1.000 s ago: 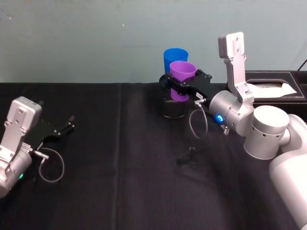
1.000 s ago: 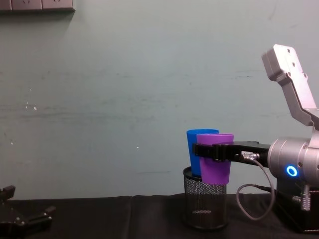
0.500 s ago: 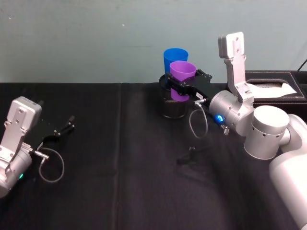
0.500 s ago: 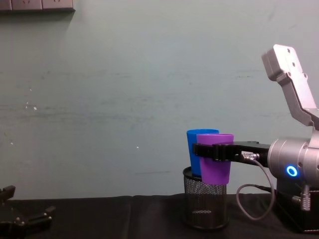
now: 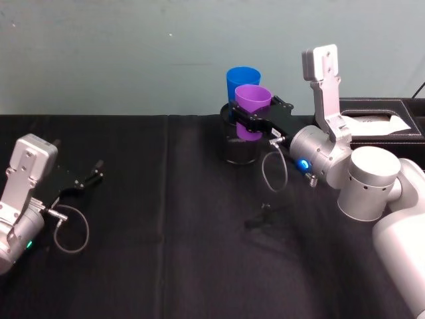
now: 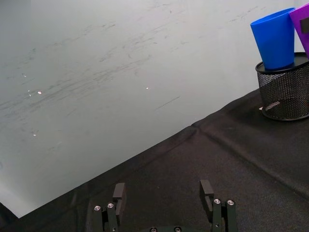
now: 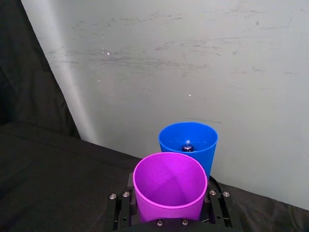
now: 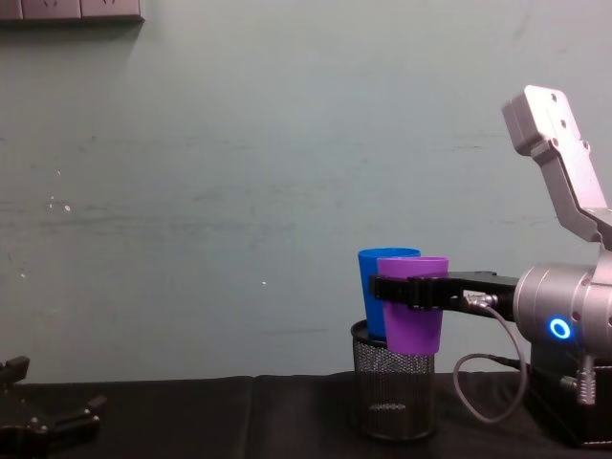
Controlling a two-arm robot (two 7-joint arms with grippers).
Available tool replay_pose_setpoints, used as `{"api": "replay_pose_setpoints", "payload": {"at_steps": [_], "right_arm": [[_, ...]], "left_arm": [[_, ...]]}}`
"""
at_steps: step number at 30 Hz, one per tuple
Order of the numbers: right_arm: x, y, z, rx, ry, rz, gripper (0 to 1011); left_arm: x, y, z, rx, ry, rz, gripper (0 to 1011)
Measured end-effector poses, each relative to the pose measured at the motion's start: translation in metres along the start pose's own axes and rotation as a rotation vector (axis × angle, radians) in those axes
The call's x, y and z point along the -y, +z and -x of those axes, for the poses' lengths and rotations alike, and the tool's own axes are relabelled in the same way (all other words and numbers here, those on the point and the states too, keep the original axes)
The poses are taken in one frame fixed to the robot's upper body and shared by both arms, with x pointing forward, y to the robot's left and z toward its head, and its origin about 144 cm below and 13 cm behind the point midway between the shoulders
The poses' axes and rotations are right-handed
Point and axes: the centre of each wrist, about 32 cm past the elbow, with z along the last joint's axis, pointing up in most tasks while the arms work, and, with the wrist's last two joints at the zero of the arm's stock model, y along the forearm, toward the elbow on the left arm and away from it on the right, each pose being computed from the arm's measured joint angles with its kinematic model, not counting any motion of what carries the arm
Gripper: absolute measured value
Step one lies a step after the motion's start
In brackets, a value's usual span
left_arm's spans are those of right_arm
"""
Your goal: Pick up one cup with a gripper and tap it against the other cup.
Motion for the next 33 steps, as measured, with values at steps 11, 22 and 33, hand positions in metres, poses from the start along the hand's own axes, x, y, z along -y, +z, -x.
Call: {"api": "replay_pose_setpoints", "payload": {"at_steps": [11, 22, 33], "right_arm": [[0.0, 0.0, 0.0, 0.0, 0.0, 0.0, 731], [0.032, -0.009, 0.018, 0.02, 0.017, 0.019, 731], [0.063, -0.05, 0.035, 0.077, 0.035, -0.114, 731]], "left_arm": [[0.0, 0.0, 0.0, 0.0, 0.0, 0.0, 1000], [0.0, 0.0, 0.0, 0.0, 0.0, 0.0, 1000], [0.0, 0.0, 0.0, 0.0, 0.0, 0.0, 1000]]}}
